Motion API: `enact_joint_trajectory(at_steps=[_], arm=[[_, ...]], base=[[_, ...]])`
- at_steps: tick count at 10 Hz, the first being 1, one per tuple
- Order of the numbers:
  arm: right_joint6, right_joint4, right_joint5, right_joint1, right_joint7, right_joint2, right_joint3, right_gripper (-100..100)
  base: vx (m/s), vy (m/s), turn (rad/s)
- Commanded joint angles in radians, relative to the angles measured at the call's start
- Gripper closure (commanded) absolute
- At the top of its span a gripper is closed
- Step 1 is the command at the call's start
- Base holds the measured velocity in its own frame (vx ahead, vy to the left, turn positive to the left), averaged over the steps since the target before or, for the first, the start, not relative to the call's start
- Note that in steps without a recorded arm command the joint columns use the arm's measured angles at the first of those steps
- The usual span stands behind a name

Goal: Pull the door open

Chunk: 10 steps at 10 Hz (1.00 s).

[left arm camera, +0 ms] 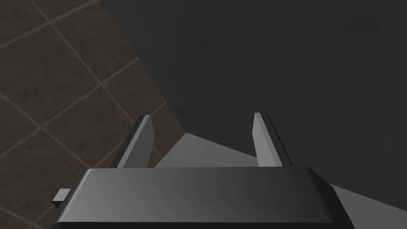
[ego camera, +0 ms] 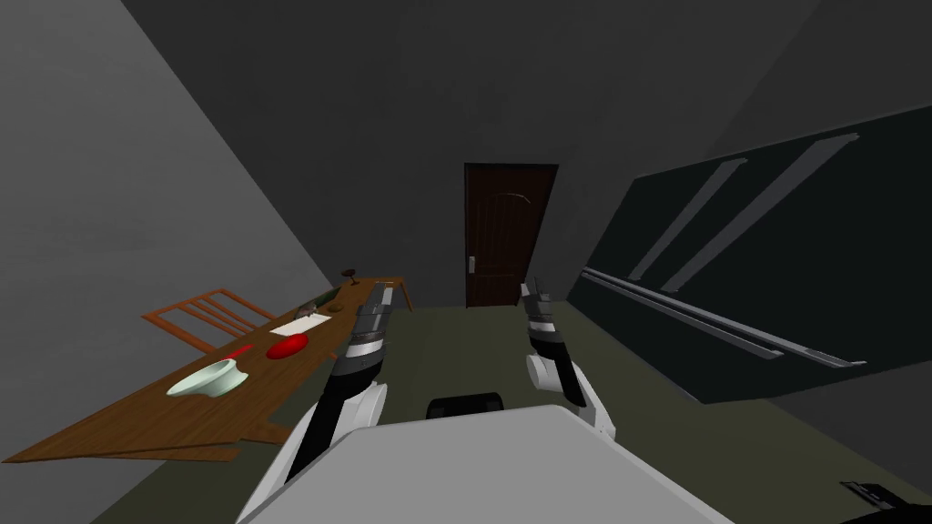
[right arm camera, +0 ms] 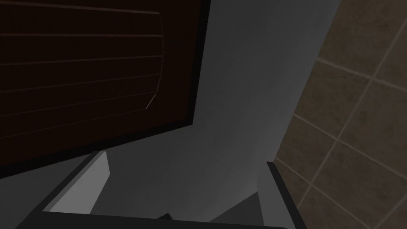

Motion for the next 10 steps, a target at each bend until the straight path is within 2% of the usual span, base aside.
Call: enact_joint_trajectory(at_steps=[1, 10], arm=[[0.001, 0.038, -0.014, -0.024, -0.029, -0.008, -0.006, -100], [0.005, 0.279, -0.107, -0.167, -0.208, -0.047, -0.047, -100]], base=[[0.087, -0.005, 0.056], [0.092, -0.014, 0.068]])
